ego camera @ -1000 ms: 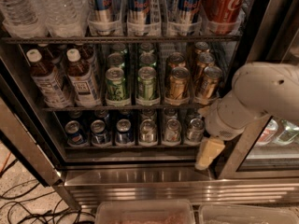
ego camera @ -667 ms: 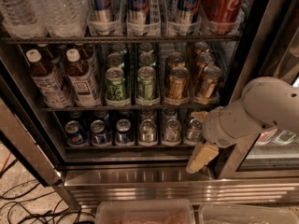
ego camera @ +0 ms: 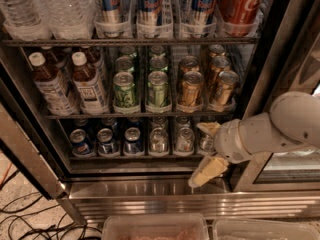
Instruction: Pick pepsi can from bottom shelf of fridge
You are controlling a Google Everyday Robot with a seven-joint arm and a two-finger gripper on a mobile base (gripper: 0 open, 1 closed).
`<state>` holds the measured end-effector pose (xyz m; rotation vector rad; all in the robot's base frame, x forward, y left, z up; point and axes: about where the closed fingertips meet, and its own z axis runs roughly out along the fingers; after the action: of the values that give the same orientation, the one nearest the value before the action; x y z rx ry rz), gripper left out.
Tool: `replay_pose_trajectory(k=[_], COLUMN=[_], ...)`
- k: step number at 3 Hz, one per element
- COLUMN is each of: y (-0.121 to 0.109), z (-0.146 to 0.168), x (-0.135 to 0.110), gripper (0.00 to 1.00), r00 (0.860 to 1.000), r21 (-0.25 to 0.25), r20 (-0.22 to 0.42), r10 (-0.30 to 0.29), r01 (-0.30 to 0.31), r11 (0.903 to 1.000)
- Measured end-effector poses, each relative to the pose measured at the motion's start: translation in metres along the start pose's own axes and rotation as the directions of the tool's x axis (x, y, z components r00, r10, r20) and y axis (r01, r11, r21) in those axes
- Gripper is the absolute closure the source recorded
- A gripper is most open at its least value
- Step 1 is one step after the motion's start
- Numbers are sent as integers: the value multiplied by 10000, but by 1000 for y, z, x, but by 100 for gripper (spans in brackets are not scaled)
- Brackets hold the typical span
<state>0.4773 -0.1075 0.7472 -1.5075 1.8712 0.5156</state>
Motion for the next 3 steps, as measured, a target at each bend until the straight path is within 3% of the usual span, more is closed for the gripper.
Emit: replay_pose_trajectory(k=[1,2,3], y=[0,1,16], z=[0,15,48], x=[0,9,17], gripper=[0,0,0], r00=[10000,9988,9872], r21=[0,53,145], r20=[0,449,1461], r10=[0,180,647], r01=[0,-183,-675], r11=[10000,9998,9976])
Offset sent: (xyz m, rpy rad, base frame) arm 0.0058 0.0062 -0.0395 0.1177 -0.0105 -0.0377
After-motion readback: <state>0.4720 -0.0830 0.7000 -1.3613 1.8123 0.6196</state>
